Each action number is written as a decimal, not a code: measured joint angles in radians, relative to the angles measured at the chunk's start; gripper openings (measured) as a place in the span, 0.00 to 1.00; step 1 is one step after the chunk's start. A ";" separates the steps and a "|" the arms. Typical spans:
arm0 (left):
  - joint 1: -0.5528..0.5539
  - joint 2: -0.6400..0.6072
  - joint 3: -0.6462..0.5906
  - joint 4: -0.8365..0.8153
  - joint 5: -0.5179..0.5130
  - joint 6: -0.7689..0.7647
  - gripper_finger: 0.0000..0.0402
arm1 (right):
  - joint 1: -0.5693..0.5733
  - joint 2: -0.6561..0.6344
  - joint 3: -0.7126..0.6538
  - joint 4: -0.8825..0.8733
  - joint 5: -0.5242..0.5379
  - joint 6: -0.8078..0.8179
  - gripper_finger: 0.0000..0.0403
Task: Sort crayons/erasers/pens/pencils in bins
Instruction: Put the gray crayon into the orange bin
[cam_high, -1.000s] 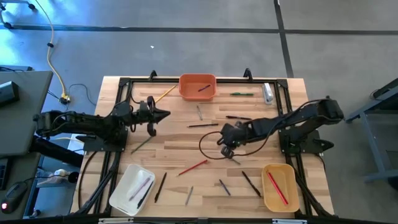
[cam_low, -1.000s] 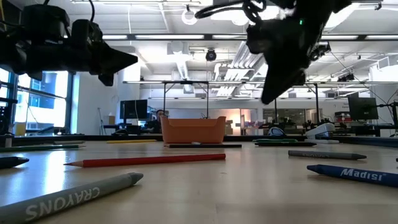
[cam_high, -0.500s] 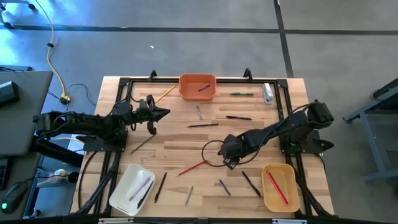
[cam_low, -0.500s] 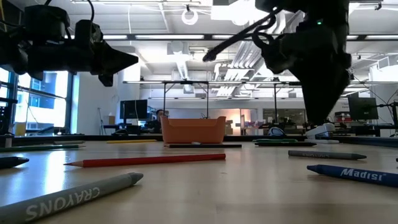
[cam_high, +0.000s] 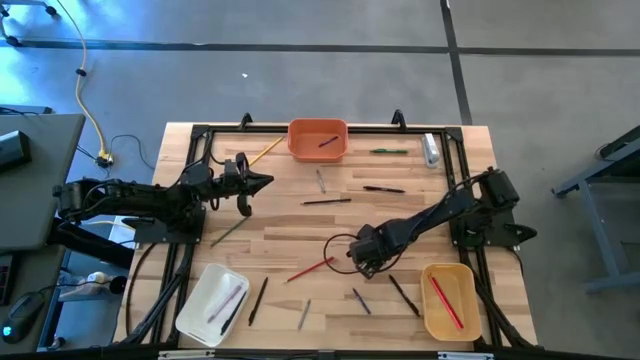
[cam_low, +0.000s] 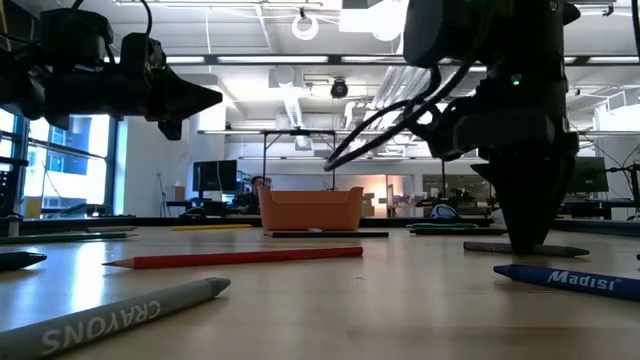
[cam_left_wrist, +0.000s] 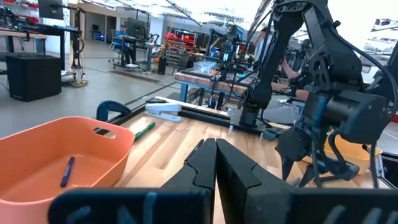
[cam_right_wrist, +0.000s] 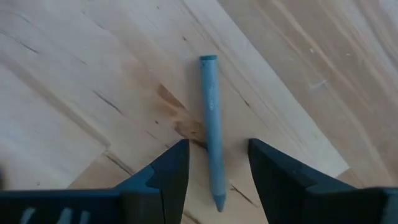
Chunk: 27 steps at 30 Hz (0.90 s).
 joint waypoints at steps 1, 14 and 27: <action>0.000 0.000 0.000 0.000 0.000 -0.001 0.00 | 0.000 0.007 0.003 -0.002 0.000 0.001 0.40; 0.000 0.000 0.000 0.001 -0.002 0.009 0.00 | -0.011 0.030 0.000 0.000 -0.005 -0.043 0.11; 0.000 0.000 0.001 0.000 -0.002 0.002 0.00 | -0.026 0.039 0.129 -0.051 0.008 -0.145 0.05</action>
